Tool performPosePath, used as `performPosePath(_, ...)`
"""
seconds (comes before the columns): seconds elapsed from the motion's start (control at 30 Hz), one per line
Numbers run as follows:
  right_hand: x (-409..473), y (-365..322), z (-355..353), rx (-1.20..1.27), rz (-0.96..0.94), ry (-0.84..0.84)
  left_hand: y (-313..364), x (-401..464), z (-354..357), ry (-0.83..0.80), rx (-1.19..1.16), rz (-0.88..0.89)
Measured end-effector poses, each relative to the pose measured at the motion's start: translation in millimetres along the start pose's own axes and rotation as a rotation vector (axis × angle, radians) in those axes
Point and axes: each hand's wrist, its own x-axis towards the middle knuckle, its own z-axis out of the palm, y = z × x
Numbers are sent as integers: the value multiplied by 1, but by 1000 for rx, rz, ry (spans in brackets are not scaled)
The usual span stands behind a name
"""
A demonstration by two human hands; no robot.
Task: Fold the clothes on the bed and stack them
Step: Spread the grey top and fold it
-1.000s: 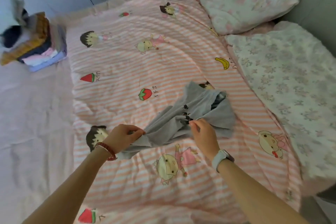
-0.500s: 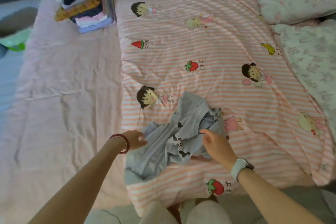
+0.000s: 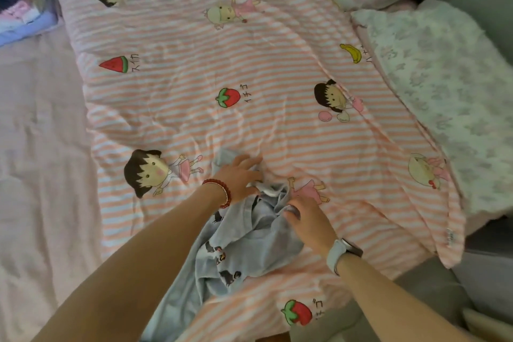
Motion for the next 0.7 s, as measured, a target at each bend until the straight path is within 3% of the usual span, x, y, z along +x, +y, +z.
performPosePath(0.13, -8, 1, -16, 85, 36, 49, -6, -4, -16, 200, -174, -2)
performPosePath(0.3, -4, -28, -57, 250, -2, 267, -19, -37, -70, 565, -314, -50)
performPosePath(0.43, -3, -67, -95, 302, -83, 507, -24, -85, -116, 816, -384, -138)
performPosePath(0.53, -15, -102, -120, 347, -146, 688, -15, -128, -142, 949, -381, -99)
performPosePath(0.7, -53, -150, -152, 205, -392, 802, 1, -202, -169, 1112, -403, -44)
